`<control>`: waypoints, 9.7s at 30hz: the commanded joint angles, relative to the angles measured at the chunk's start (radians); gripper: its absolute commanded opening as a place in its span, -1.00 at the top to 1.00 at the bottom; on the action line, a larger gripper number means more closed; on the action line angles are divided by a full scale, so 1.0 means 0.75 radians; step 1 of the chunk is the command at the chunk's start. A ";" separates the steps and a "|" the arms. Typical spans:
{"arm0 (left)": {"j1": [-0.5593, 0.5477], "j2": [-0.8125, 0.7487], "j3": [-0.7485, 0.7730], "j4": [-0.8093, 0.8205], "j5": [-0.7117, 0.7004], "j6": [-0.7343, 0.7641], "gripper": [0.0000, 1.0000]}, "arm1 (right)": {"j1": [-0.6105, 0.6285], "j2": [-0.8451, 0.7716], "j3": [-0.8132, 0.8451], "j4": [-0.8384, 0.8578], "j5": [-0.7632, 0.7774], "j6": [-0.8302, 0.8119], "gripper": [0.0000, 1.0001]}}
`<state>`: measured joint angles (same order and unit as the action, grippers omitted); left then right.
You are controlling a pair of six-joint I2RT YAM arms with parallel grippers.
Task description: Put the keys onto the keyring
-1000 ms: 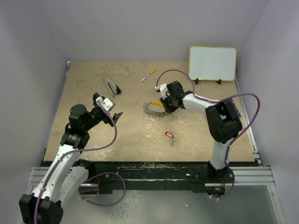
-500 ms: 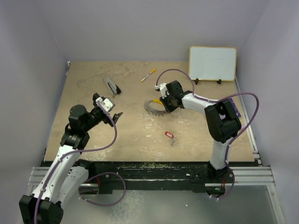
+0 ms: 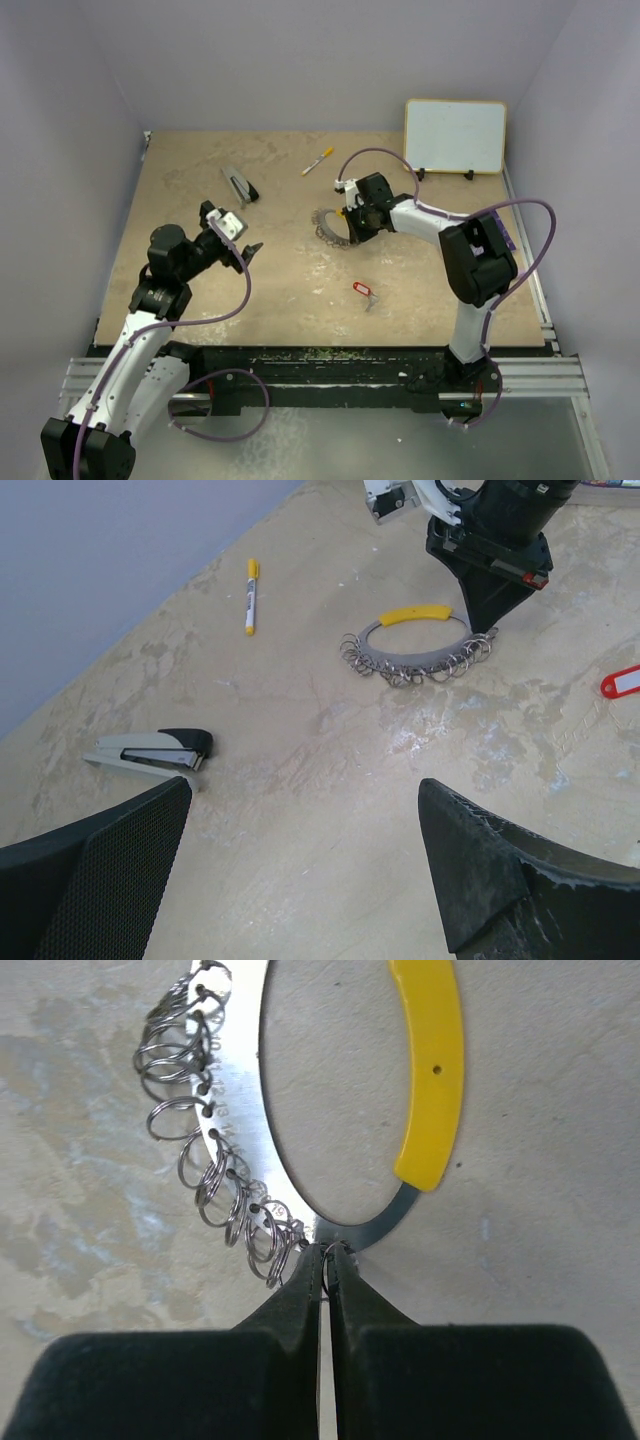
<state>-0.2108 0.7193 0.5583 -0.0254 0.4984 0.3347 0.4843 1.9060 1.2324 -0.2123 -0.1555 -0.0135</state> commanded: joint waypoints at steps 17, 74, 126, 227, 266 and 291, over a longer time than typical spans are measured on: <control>-0.016 0.092 0.017 0.140 0.581 0.226 -0.96 | 0.007 -0.491 -0.213 0.049 -0.572 0.473 1.00; -0.345 0.210 0.106 0.281 0.638 -0.490 -0.73 | 0.628 -0.848 -0.045 -0.011 -0.087 0.923 1.00; -0.345 0.181 0.112 0.185 0.750 -0.227 -0.32 | 0.684 -0.904 0.021 -0.097 -0.065 0.891 1.00; -0.347 0.195 0.168 0.005 0.962 -0.012 0.22 | 0.765 -0.902 0.072 -0.242 -0.008 0.876 1.00; -0.388 0.197 0.128 0.179 0.791 -0.316 -0.18 | 0.765 -0.907 0.101 -0.239 0.035 0.905 1.00; -0.388 0.188 0.143 0.114 0.944 -0.200 0.39 | 0.767 -0.932 0.081 -0.250 0.038 0.913 1.00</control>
<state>-0.4946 0.8722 0.6559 0.0559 1.1538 0.1493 1.0538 1.2423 1.2583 -0.4221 -0.1398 0.6567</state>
